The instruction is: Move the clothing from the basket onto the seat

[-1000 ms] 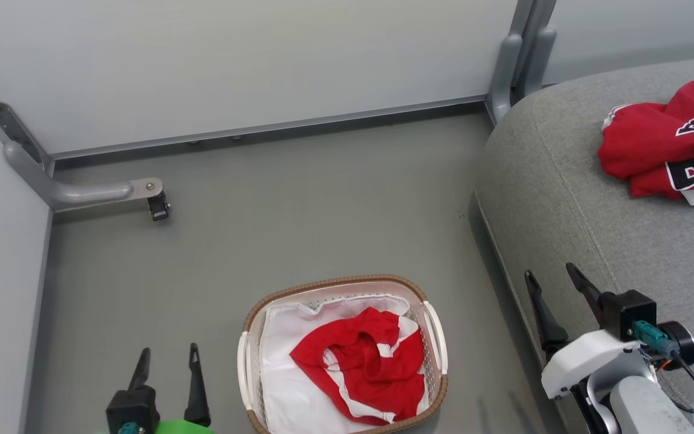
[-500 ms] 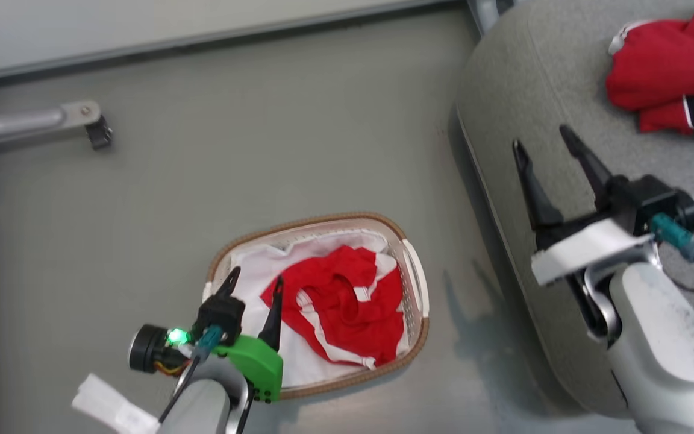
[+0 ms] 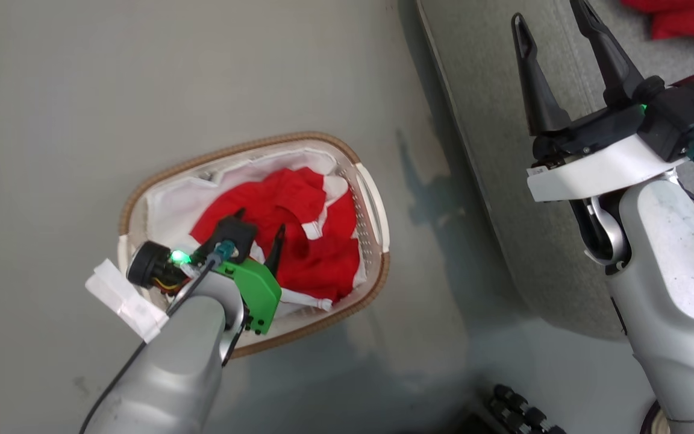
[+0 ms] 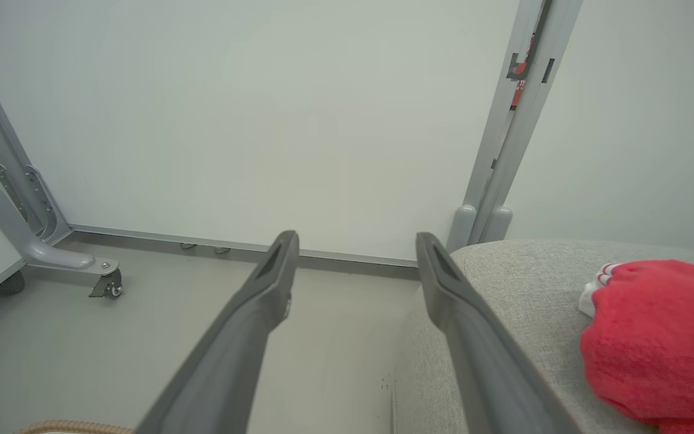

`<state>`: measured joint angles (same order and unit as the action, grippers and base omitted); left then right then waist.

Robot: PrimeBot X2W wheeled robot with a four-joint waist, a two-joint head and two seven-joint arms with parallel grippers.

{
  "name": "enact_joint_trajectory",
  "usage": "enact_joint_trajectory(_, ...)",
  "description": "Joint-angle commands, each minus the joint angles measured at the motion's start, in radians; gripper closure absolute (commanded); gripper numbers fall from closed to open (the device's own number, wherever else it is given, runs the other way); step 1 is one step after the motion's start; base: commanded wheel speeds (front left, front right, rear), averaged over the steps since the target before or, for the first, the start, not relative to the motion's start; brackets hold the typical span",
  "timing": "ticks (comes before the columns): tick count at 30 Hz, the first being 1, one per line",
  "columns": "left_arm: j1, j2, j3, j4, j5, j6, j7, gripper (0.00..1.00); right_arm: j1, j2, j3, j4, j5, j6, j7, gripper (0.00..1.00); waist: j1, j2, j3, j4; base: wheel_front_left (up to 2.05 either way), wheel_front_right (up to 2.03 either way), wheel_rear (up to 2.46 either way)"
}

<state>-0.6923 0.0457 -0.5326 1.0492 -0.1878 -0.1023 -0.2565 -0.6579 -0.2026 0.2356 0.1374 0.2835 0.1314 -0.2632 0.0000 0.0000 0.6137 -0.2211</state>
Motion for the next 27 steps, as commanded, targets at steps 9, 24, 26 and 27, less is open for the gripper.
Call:
enact_joint_trajectory(9, -0.145, 0.01, -0.105, 0.088, -0.101, -0.02, 0.057, 0.0, -0.058, -0.005, 0.01, -0.035, -0.009, -0.001, -0.002, 0.0, 0.0, 0.0, 0.238, -0.117, 0.0, 0.0, 0.0)
enact_joint_trajectory(24, -0.23, 0.009, -0.233, 0.159, -0.181, 0.011, 0.107, 0.0, -0.065, -0.001, -0.004, -0.043, -0.016, -0.001, -0.002, 0.0, 0.0, 0.0, 0.315, -0.114, 0.0, 0.0, 0.0)
enact_joint_trajectory(26, -0.236, 0.009, -0.243, 0.154, -0.193, 0.007, 0.088, 0.27, -0.063, 0.001, -0.005, -0.04, -0.016, -0.001, -0.002, 0.0, 0.0, 0.0, 0.316, -0.113, 0.0, 0.0, 0.0)
enact_joint_trajectory(27, -0.239, 0.009, -0.249, 0.151, -0.199, 0.005, 0.075, 1.0, -0.063, 0.004, -0.007, -0.039, -0.012, -0.001, -0.002, 0.0, 0.0, 0.0, 0.316, -0.113, 0.0, 0.0, 0.0)
